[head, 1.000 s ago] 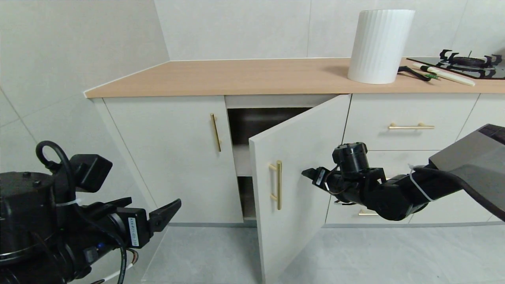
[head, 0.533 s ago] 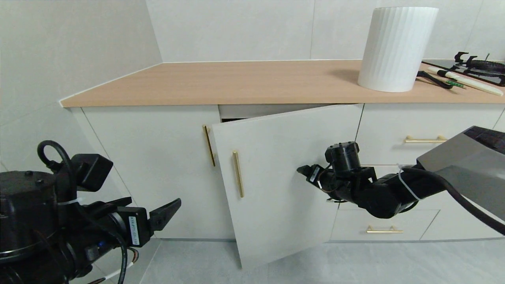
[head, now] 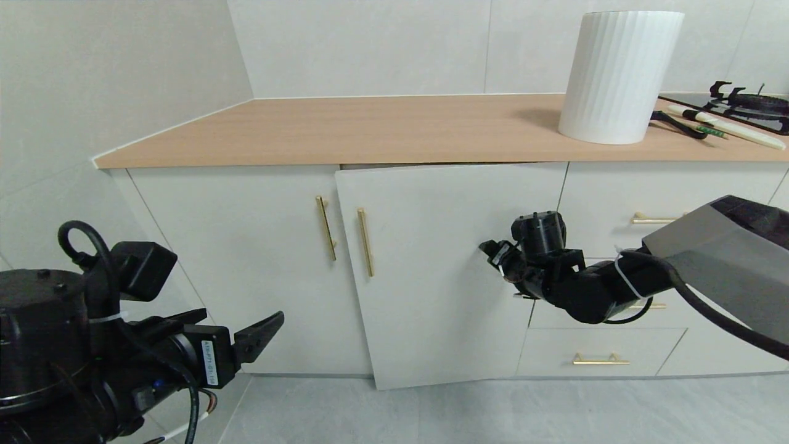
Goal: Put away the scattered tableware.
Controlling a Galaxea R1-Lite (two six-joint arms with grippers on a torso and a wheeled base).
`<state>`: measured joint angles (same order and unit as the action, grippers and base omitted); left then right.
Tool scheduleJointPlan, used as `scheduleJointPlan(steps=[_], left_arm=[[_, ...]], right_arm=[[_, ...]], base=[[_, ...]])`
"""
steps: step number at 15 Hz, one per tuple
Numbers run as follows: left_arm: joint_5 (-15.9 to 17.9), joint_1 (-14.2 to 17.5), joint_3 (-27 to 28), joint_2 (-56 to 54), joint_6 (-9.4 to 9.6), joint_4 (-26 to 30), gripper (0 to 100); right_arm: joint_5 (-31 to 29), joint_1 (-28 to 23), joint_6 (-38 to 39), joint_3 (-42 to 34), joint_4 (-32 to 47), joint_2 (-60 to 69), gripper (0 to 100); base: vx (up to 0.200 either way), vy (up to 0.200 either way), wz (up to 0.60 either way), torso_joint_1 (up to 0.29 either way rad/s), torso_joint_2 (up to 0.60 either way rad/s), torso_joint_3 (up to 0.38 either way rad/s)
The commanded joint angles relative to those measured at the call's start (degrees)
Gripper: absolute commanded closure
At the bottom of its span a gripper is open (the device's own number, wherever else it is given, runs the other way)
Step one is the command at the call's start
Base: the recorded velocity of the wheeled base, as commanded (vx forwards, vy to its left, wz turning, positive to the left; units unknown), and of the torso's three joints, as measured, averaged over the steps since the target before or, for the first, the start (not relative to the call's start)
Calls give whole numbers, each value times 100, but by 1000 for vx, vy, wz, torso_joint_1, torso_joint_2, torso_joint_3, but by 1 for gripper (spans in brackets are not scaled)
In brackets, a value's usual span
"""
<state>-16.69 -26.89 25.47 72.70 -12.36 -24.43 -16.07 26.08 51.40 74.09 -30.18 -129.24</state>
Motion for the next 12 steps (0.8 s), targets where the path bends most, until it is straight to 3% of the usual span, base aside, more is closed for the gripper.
scheduleJointPlan(steps=[1, 12], left_arm=[[-1, 0, 2, 7, -3, 0, 0], [-1, 0, -7, 42, -3, 0, 0]], right_arm=[[-10, -50, 28, 88, 4, -57, 0], [-248, -217, 28, 272, 39, -198, 0]], base=[[0, 0, 0, 0, 0, 0], [0, 0, 0, 0, 0, 0]])
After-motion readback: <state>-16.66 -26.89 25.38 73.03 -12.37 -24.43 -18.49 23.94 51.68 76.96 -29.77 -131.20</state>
